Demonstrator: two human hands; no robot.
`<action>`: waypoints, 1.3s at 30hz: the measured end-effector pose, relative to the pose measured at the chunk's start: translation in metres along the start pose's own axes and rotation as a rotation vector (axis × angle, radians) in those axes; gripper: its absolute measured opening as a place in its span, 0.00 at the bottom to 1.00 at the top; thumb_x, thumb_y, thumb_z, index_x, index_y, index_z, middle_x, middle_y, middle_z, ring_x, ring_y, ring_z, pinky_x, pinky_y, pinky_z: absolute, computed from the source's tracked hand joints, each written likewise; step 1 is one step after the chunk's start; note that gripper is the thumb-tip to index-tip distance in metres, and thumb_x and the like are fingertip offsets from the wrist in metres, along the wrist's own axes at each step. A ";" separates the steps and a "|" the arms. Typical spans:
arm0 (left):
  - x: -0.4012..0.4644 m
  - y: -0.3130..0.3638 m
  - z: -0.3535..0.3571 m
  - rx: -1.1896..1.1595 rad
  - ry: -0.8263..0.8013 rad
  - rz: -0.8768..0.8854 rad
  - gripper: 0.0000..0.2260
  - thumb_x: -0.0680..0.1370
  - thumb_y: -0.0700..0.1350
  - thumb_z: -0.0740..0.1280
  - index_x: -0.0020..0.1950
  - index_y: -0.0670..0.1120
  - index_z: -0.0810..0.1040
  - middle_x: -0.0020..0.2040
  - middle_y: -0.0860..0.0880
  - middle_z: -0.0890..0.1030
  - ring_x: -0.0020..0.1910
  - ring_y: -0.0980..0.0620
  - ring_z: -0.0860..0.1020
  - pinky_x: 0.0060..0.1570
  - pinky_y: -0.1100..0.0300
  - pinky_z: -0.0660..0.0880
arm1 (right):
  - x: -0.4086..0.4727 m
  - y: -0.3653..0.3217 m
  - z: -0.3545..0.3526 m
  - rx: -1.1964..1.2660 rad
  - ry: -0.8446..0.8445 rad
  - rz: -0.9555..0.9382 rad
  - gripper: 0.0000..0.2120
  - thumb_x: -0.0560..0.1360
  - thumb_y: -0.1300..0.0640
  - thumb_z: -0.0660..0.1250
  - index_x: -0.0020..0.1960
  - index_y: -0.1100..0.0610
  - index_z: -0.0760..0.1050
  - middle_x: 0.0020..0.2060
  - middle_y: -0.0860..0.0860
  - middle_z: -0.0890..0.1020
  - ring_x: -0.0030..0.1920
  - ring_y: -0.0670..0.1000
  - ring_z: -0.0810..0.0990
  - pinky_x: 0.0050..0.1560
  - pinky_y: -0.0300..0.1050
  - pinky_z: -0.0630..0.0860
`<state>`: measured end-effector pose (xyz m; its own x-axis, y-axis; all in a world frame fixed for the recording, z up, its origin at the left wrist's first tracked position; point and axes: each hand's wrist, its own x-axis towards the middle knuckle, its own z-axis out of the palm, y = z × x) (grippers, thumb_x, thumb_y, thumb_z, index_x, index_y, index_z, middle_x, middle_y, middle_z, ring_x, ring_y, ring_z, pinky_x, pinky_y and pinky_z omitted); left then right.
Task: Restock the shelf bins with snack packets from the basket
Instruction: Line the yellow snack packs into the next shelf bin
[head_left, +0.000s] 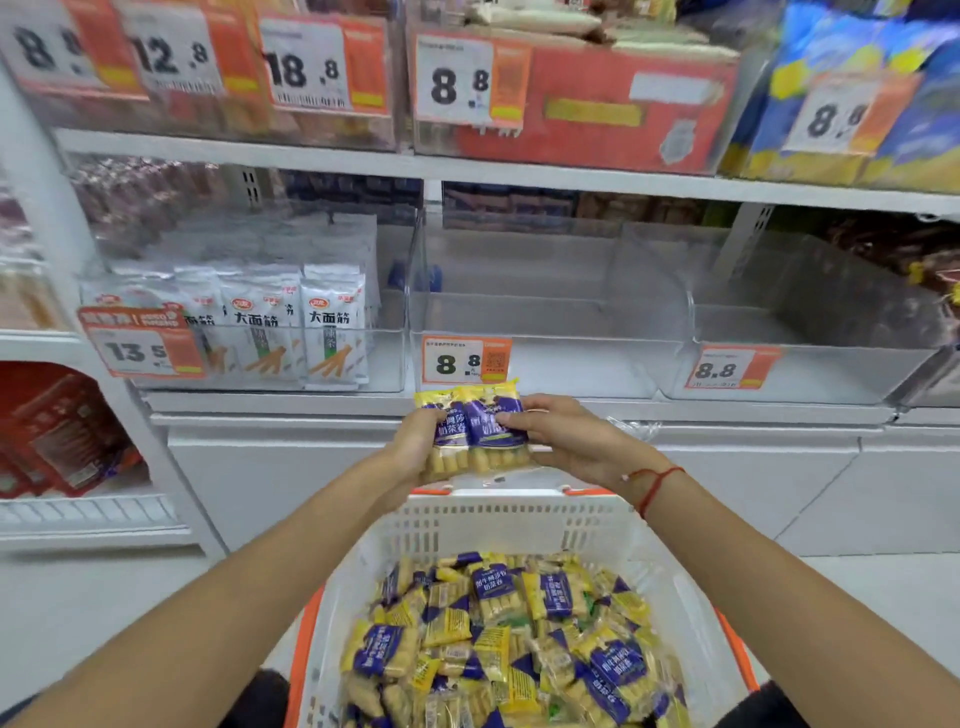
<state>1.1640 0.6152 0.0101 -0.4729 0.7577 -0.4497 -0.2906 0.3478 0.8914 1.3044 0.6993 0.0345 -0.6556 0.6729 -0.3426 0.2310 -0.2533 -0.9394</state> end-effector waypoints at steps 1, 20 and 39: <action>0.000 0.008 0.001 -0.024 -0.009 0.006 0.14 0.82 0.44 0.55 0.39 0.46 0.73 0.26 0.49 0.78 0.23 0.53 0.75 0.28 0.63 0.71 | 0.002 -0.004 0.003 0.062 0.047 -0.033 0.06 0.76 0.61 0.68 0.52 0.59 0.75 0.42 0.53 0.80 0.37 0.46 0.79 0.35 0.36 0.77; 0.008 0.076 0.038 -0.009 -0.150 0.257 0.16 0.82 0.46 0.54 0.40 0.46 0.76 0.29 0.50 0.81 0.28 0.56 0.79 0.32 0.66 0.74 | 0.022 -0.056 0.014 -0.085 0.055 -0.149 0.09 0.83 0.57 0.51 0.53 0.53 0.70 0.37 0.45 0.76 0.29 0.37 0.77 0.28 0.27 0.70; 0.082 0.126 -0.018 0.933 0.548 0.765 0.18 0.81 0.51 0.58 0.69 0.48 0.69 0.66 0.47 0.69 0.64 0.47 0.67 0.60 0.53 0.66 | 0.085 -0.118 -0.014 0.019 0.030 -0.155 0.13 0.76 0.51 0.66 0.53 0.60 0.79 0.47 0.56 0.83 0.47 0.54 0.80 0.52 0.46 0.77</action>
<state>1.0742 0.7113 0.0843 -0.5967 0.6884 0.4124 0.7708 0.3490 0.5330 1.2315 0.7958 0.1166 -0.6605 0.7254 -0.1936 0.1143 -0.1576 -0.9809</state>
